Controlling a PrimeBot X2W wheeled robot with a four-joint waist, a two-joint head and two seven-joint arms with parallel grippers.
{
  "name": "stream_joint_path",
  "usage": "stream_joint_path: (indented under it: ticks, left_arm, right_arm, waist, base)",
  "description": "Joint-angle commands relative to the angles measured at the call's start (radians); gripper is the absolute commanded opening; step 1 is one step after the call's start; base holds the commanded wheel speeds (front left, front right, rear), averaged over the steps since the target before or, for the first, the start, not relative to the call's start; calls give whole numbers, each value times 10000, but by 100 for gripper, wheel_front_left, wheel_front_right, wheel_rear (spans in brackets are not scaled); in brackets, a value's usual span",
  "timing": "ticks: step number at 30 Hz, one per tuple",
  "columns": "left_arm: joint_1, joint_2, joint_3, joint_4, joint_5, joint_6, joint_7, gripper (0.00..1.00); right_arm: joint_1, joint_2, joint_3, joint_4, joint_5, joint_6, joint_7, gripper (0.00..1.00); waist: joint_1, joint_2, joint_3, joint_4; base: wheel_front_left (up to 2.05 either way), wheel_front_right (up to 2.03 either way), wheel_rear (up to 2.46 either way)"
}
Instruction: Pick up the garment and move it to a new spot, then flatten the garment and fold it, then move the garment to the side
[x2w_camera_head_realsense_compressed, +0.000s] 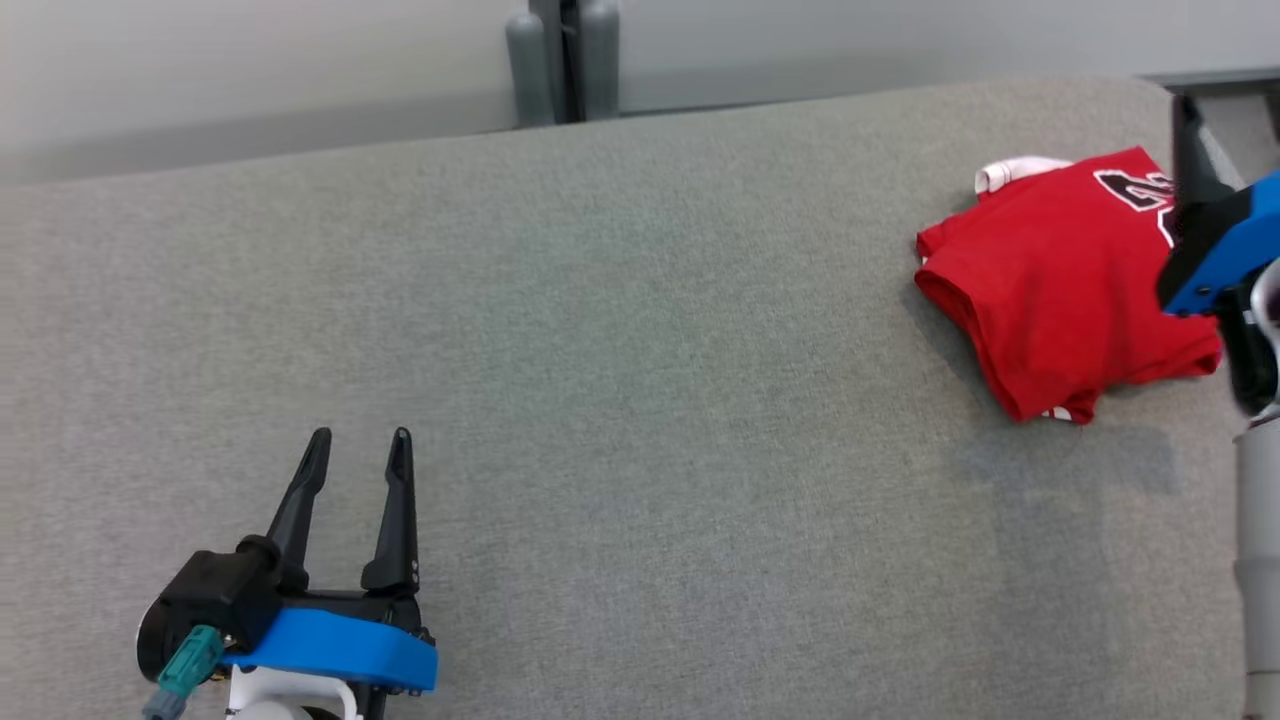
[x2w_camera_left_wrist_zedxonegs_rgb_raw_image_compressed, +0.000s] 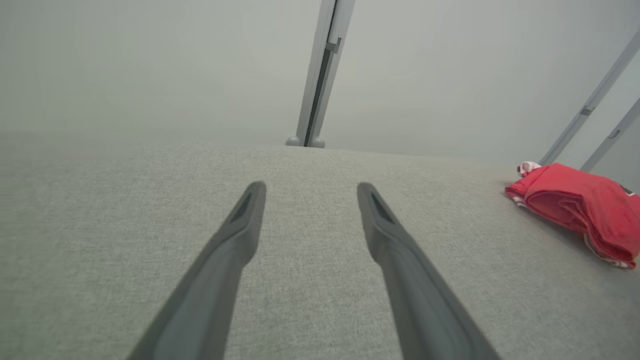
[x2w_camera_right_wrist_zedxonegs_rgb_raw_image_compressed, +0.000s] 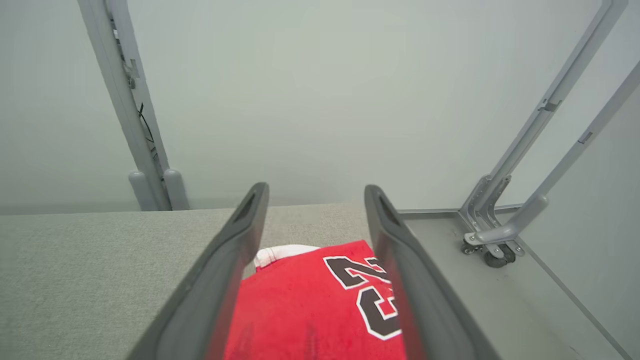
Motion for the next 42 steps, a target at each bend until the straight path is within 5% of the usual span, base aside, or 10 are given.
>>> stream_joint_path:
  ticks: [1,17,27,42]
  left_arm:
    - [-10,-53,87,64,-81,60,-98,100]
    - [1013,-487,947,1046,-750,297,-524,100]
    - [1452,-537,801,1667,-586,442,-548,100]
    - [1563,-546,736,1765,-452,519,-578,100]
  right_arm:
    - [284,131,180,-113,8,-1,-200,100]
    - [3955,1642,1208,-1061,230,-3,-2364,100]
    - [6249,1724,1925,-1523,1046,-1,-3489,100]
    - [6703,1726,2349,-1364,1732,-1,-3791,100]
  waist:
    - [1,0,-187,39]
    - [1,0,-1737,1517]
    - [1,0,-2165,1954]
    - [1,0,-2277,1886]
  base:
    - [0,0,0]
    - [0,0,0]
    - [0,0,0]
    - [0,0,0]
